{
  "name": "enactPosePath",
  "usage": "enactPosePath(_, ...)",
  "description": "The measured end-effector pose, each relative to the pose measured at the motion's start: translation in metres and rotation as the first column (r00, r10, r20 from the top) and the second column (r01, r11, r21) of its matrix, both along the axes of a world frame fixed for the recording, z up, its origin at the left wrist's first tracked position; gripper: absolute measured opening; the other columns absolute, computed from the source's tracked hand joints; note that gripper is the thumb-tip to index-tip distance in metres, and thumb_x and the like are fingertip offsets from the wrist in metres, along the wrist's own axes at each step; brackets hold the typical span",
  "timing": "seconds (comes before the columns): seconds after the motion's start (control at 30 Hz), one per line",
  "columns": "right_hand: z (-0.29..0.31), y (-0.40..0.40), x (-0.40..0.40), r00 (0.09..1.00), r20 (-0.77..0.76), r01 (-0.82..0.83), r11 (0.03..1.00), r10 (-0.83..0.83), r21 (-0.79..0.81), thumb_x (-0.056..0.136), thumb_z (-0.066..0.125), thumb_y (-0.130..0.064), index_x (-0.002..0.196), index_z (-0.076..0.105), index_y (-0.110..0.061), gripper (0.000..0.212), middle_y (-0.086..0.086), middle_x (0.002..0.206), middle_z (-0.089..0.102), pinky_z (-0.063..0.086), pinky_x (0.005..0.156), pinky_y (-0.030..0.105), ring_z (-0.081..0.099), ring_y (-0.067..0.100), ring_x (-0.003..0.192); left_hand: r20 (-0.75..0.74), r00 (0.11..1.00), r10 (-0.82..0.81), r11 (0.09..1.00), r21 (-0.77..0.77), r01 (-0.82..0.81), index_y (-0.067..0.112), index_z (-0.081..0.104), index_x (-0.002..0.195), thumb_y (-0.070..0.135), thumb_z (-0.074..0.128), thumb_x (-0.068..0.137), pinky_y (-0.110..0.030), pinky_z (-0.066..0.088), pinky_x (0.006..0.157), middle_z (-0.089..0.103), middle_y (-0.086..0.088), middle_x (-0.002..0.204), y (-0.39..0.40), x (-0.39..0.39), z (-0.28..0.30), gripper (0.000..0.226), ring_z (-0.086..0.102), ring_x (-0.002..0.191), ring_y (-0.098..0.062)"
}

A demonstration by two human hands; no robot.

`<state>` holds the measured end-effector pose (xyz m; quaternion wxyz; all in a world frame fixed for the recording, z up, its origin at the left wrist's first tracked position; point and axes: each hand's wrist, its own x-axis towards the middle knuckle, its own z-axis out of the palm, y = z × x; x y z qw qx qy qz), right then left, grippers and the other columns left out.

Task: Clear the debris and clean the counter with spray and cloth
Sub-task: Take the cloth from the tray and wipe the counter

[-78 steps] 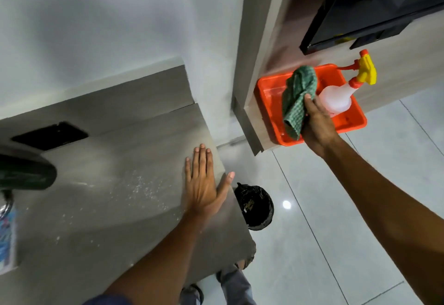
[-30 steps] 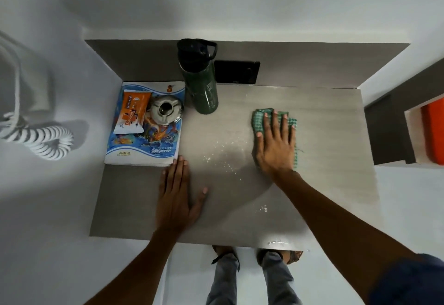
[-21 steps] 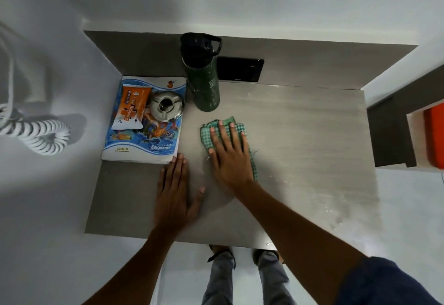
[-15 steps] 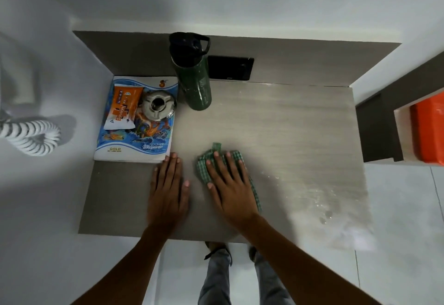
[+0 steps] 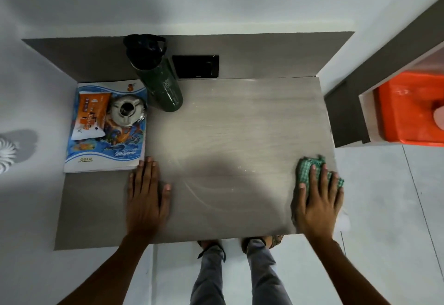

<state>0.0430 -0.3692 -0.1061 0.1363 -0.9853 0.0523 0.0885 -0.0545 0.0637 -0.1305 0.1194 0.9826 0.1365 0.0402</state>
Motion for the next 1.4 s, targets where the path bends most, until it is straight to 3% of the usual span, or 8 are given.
enactPosePath(0.2, 0.001, 0.053, 0.088, 0.998, 0.011, 0.064, 0.997, -0.064, 0.052, 0.113, 0.012, -0.057, 0.177, 0.006, -0.028, 0.070, 0.006, 0.186, -0.001, -0.001, 0.137, 0.064, -0.007, 0.036, 0.172, -0.045, 0.999, 0.013, 1.000, -0.012, -0.013, 0.012, 0.017, 0.176, 0.055, 0.026, 0.112, -0.052, 0.014, 0.141, 0.011, -0.005, 0.186, -0.003, 0.002, 0.004, 0.077, 0.009, 0.174, -0.024)
enactPosePath(0.33, -0.001, 0.128, 0.102, 0.993, 0.013, -0.116, 0.989, 0.115, 0.089, 0.114, 0.019, -0.052, 0.177, 0.008, -0.028, 0.068, 0.007, 0.186, -0.002, -0.001, 0.137, 0.063, -0.009, 0.036, 0.172, -0.041, 0.999, 0.020, 0.999, -0.026, -0.021, 0.009, 0.021, 0.174, 0.051, 0.027, 0.113, -0.053, 0.014, 0.141, 0.016, -0.008, 0.185, -0.004, 0.002, 0.008, 0.074, 0.010, 0.174, -0.024)
enactPosePath(0.5, -0.008, 0.217, 0.026, 0.868, 0.038, -0.495, 0.859, 0.495, 0.128, 0.117, 0.023, -0.052, 0.177, 0.003, -0.030, 0.068, 0.006, 0.186, -0.007, -0.007, 0.137, 0.061, -0.011, 0.038, 0.171, -0.041, 0.999, 0.013, 1.000, -0.009, -0.014, 0.007, 0.023, 0.174, 0.041, 0.028, 0.113, -0.056, 0.017, 0.140, 0.021, -0.012, 0.184, -0.004, 0.003, 0.009, 0.070, 0.015, 0.173, -0.027)
enactPosePath(0.7, -0.020, 0.212, -0.074, 0.749, 0.117, -0.661, 0.747, 0.652, 0.070, 0.118, 0.023, -0.052, 0.178, 0.007, -0.027, 0.067, 0.005, 0.187, -0.003, 0.003, 0.135, 0.061, -0.002, 0.034, 0.173, -0.011, 1.000, -0.008, 1.000, -0.007, 0.008, 0.007, 0.022, 0.174, 0.037, 0.028, 0.114, -0.055, 0.014, 0.141, 0.017, -0.011, 0.185, -0.002, 0.001, 0.006, 0.067, 0.012, 0.174, -0.026)
enactPosePath(0.83, -0.018, 0.151, -0.075, 0.807, 0.138, -0.584, 0.811, 0.574, 0.044, 0.116, 0.032, -0.049, 0.177, 0.016, -0.028, 0.066, 0.003, 0.187, 0.006, 0.005, 0.138, 0.059, 0.005, 0.034, 0.173, -0.023, 1.000, 0.003, 1.000, 0.004, -0.003, 0.009, 0.020, 0.175, 0.040, 0.029, 0.114, -0.055, 0.015, 0.141, 0.017, -0.010, 0.185, -0.001, 0.000, 0.003, 0.069, 0.012, 0.174, -0.025)
enactPosePath(1.0, -0.016, 0.064, -0.051, 0.961, 0.065, -0.270, 0.963, 0.268, 0.014, 0.113, 0.031, -0.051, 0.175, 0.021, -0.030, 0.067, 0.007, 0.186, 0.011, 0.010, 0.136, 0.067, 0.004, 0.033, 0.173, -0.039, 0.999, 0.008, 1.000, 0.008, -0.008, 0.012, 0.016, 0.176, 0.046, 0.023, 0.115, -0.051, 0.010, 0.142, 0.014, -0.008, 0.186, 0.000, 0.000, 0.002, 0.070, 0.011, 0.174, -0.025)
enactPosePath(1.2, -0.012, 0.079, -0.017, 0.995, 0.032, 0.091, 0.996, -0.091, -0.005, 0.114, 0.022, -0.053, 0.176, 0.009, -0.029, 0.067, 0.007, 0.186, 0.008, 0.009, 0.135, 0.069, 0.002, 0.036, 0.172, -0.025, 1.000, 0.010, 1.000, 0.011, -0.010, 0.009, 0.019, 0.175, 0.045, 0.027, 0.114, -0.056, 0.017, 0.140, 0.016, -0.010, 0.185, -0.001, 0.000, 0.001, 0.071, 0.013, 0.174, -0.027)
enactPosePath(1.4, -0.009, 0.151, 0.017, 0.997, 0.045, -0.065, 0.997, 0.063, 0.049, 0.115, 0.029, -0.048, 0.175, 0.021, -0.021, 0.067, 0.012, 0.184, 0.012, 0.008, 0.134, 0.071, 0.005, 0.041, 0.171, -0.004, 1.000, -0.004, 0.999, -0.046, 0.004, 0.008, 0.019, 0.175, 0.035, 0.040, 0.105, -0.056, 0.015, 0.141, 0.015, -0.010, 0.185, -0.002, 0.000, 0.006, 0.078, 0.012, 0.174, -0.027)
